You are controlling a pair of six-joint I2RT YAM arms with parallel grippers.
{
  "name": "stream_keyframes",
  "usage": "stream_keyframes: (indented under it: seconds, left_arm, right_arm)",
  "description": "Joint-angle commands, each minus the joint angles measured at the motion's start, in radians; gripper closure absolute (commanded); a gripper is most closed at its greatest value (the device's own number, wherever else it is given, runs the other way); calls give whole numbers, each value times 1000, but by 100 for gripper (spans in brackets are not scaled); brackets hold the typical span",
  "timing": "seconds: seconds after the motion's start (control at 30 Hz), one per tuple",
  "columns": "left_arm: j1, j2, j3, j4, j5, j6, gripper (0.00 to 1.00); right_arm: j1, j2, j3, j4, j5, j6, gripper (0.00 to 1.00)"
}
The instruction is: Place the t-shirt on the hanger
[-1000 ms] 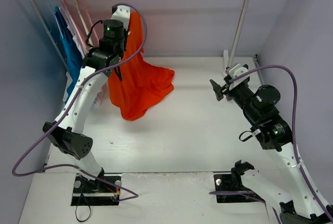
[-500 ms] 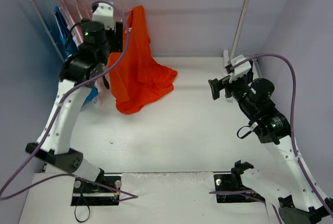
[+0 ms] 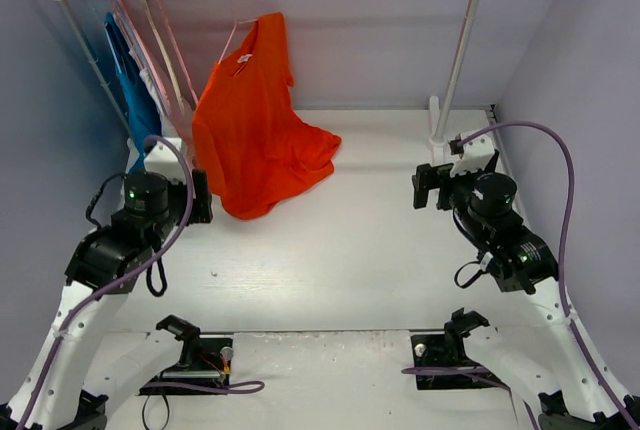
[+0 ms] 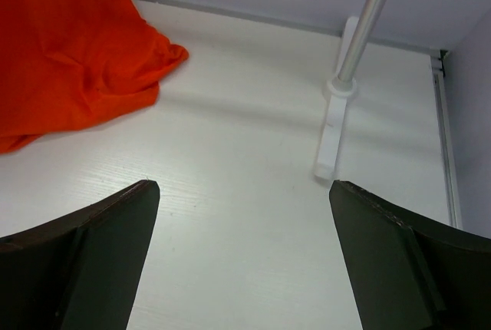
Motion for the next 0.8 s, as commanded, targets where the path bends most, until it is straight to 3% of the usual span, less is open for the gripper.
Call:
stream_keyframes:
  seconds: [0.0, 0.33, 0.77]
  left_arm:
    - [-3, -74, -102, 6, 19, -64, 34]
    - [-3, -163, -267, 82, 30, -66, 34]
    - [-3, -146, -311, 118, 34, -43, 34]
  right_arm:
    - [-7, -23, -23, 9, 93, 88, 0]
    - [-7, -110, -129, 50, 201, 173, 0]
    - [-7, -89, -138, 53, 202, 182, 0]
